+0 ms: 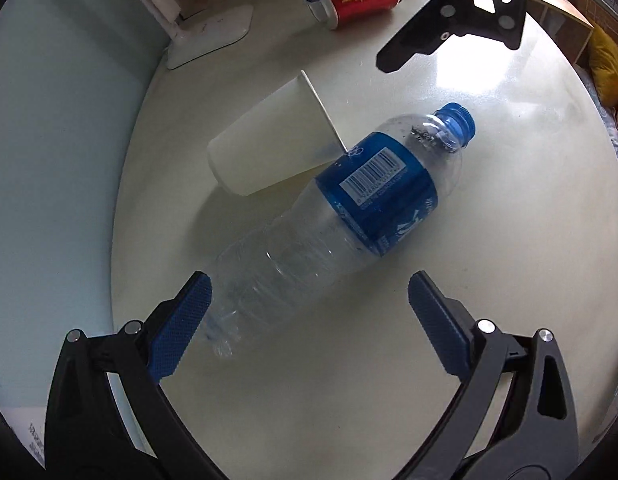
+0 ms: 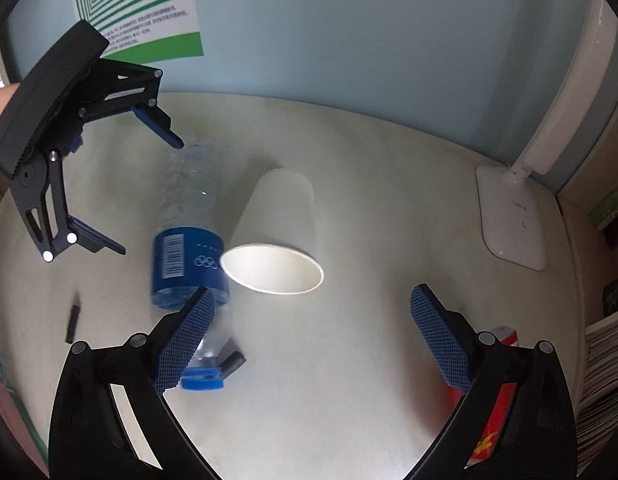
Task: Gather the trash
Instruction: 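Close left tool on the blue-label bottle while right tool grasps the paper cup rim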
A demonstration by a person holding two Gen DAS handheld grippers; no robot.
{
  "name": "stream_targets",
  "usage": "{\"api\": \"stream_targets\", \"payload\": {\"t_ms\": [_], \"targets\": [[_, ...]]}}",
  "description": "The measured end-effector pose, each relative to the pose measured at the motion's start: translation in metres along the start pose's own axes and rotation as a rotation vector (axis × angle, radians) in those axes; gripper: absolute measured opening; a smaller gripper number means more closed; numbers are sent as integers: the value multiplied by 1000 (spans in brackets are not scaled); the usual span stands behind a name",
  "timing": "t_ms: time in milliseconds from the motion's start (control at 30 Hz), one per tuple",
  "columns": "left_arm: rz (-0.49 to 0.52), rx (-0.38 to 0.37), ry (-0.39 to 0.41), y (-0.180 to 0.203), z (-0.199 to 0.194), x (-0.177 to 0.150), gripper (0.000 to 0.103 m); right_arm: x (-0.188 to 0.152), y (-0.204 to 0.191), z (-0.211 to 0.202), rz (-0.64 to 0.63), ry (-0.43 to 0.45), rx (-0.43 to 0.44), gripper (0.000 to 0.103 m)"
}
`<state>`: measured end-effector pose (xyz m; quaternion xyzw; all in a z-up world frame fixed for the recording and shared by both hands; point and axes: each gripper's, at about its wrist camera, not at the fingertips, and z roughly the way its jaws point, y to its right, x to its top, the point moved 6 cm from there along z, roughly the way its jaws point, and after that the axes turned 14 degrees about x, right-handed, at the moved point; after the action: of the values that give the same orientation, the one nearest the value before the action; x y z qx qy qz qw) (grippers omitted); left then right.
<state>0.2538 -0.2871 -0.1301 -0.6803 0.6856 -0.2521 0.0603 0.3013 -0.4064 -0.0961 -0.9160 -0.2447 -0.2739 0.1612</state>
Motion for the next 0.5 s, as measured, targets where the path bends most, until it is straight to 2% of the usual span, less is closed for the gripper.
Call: {"api": "stream_targets", "payload": {"t_ms": [33, 100, 200, 333, 433, 500], "targets": [[11, -27, -1, -1, 6, 1, 96, 0, 3, 7, -1, -8, 7, 97], [47, -12, 12, -4, 13, 4, 96, 1, 9, 18, -1, -15, 15, 96], [71, -54, 32, -7, 20, 8, 96, 3, 15, 32, 3, -19, 30, 96], [101, -17, 50, -15, 25, 13, 96, 8, 25, 46, -6, -27, 4, 96], [112, -49, 68, -20, 27, 17, 96, 13, 32, 49, -6, -13, 12, 94], [111, -84, 53, -19, 33, 15, 96, 13, 37, 54, -13, -28, 18, 77]]}}
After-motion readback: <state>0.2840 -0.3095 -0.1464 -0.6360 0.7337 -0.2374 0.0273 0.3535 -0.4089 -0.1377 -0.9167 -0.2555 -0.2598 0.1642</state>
